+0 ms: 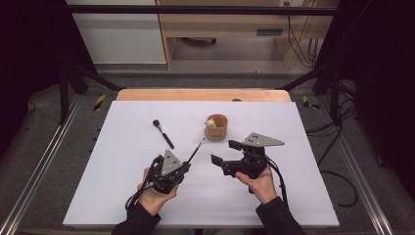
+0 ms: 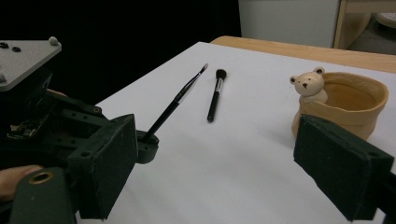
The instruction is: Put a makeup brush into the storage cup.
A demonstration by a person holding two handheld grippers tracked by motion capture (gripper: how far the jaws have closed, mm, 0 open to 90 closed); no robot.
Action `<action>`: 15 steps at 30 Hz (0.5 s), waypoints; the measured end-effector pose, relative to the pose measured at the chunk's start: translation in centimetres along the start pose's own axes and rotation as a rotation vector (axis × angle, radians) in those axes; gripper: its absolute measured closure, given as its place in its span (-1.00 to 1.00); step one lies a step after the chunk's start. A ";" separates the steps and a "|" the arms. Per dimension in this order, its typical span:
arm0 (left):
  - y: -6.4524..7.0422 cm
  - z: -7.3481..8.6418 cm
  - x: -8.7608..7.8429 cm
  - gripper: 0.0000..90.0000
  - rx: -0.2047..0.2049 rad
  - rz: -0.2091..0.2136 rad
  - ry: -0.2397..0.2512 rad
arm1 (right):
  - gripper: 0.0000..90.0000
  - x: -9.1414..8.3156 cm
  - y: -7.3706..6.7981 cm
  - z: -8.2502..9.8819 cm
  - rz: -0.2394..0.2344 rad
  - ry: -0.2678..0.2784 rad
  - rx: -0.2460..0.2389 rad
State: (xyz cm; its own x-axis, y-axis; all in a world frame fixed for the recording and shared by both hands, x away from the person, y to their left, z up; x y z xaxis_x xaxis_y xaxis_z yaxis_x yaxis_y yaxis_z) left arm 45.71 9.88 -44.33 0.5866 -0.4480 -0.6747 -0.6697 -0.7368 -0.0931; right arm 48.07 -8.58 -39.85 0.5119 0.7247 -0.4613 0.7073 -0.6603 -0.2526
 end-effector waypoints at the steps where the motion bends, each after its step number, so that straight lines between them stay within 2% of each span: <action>1: 0.0 0.0 0.0 0.89 -0.006 -0.001 0.002 | -0.69 0.1 -0.1 0.0 -0.003 0.002 0.006; 12: 0.6 -0.4 0.1 0.89 -0.062 0.002 0.022 | -0.69 1.6 -0.9 0.2 -0.042 0.025 0.045; 15: 0.9 -0.6 0.1 0.89 -0.073 0.003 0.032 | -0.59 1.9 -0.8 0.2 -0.048 0.040 0.075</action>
State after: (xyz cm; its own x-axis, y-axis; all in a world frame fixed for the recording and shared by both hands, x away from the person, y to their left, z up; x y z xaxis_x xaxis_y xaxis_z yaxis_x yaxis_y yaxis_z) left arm 45.45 8.81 -44.04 0.5996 -0.4653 -0.6512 -0.6370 -0.7700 -0.0364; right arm 48.37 -6.72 -40.67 0.4986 0.7619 -0.4134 0.6936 -0.6367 -0.3370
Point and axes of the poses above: each handheld gripper's, and its own axes: x roughly forward along the jaws, z roughly out of its underside, y roughly to its right, the point moved 6 cm from there along x, roughly forward along the jaws, and after that the axes turned 8 degrees about -y, right-handed, at the moved point
